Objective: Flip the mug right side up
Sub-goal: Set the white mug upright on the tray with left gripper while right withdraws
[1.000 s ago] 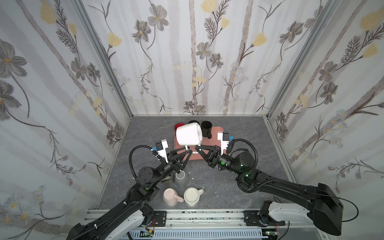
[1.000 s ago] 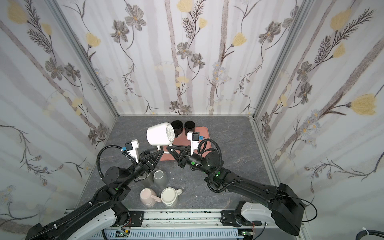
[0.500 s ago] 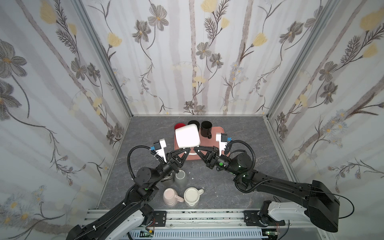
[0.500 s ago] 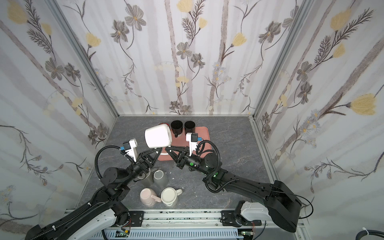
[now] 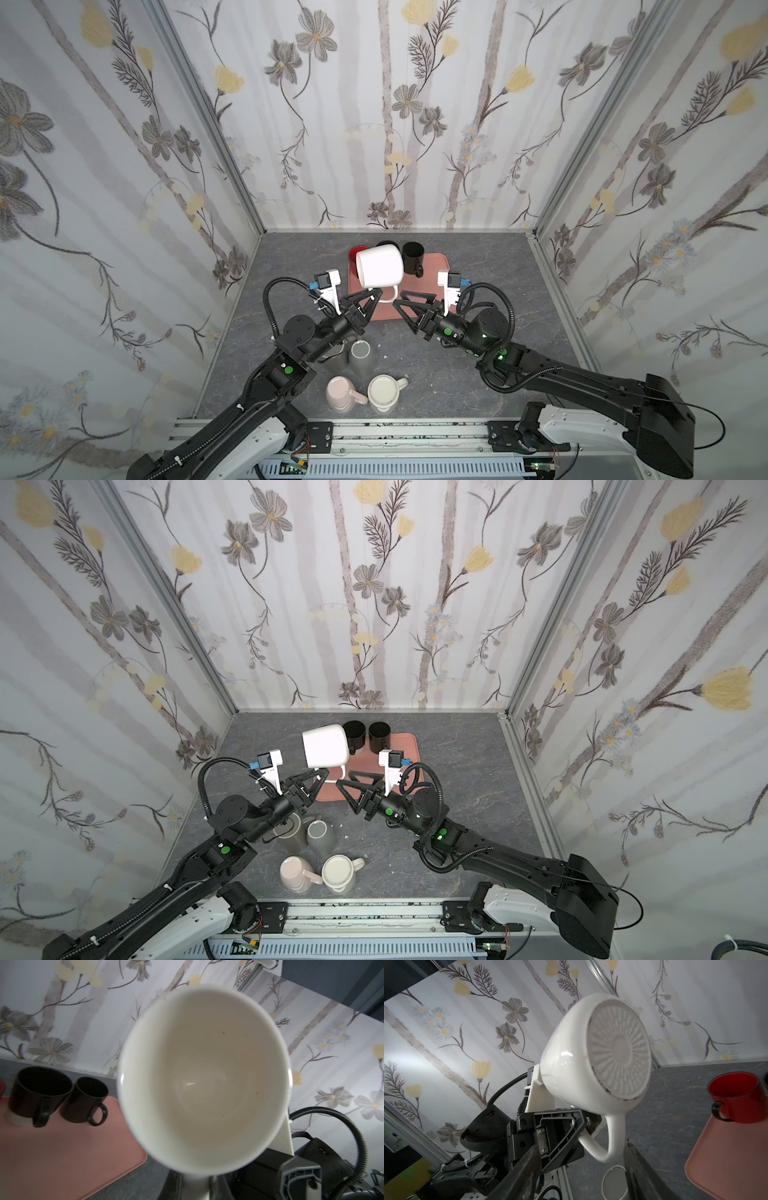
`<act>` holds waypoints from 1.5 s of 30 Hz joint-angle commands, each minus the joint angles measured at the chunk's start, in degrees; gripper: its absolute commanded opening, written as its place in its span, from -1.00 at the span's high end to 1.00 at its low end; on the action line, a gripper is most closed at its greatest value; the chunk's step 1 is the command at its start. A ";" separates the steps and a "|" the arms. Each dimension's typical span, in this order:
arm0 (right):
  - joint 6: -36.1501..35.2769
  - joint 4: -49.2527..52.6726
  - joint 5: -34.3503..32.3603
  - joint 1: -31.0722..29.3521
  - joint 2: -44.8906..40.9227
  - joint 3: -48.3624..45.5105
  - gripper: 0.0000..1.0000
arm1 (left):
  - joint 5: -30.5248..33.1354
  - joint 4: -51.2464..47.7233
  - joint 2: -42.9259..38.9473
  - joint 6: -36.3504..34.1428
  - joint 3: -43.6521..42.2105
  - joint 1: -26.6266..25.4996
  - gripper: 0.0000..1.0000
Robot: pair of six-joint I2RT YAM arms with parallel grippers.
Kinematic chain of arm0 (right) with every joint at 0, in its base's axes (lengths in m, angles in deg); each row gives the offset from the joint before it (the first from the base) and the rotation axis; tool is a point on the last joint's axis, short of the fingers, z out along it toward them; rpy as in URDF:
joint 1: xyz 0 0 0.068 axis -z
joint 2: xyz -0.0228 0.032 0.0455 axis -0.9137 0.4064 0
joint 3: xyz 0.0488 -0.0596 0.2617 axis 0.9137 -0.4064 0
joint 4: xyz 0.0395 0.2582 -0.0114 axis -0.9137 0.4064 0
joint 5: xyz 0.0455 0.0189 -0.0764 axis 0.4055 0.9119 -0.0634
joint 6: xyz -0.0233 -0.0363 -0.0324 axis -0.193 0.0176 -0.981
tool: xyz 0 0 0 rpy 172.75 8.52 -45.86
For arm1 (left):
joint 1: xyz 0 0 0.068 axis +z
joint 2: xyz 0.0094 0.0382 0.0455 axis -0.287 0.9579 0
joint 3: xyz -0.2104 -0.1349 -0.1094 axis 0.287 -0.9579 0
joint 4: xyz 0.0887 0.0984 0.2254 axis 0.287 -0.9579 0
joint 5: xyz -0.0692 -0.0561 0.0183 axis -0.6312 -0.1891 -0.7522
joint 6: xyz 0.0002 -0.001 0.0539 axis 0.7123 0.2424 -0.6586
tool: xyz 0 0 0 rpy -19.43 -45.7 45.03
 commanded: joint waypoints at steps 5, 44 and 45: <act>-3.70 10.40 -12.69 0.86 -7.40 -3.84 -0.20 | 17.98 -24.68 7.95 -2.48 8.61 -0.56 1.00; -3.01 20.52 -13.32 12.29 -24.22 -14.30 -0.21 | 28.90 -45.46 50.99 -6.90 29.23 2.48 1.00; -2.96 20.36 -13.00 12.58 -24.22 -14.45 -0.21 | 28.86 -45.86 51.08 -6.95 29.51 2.49 1.00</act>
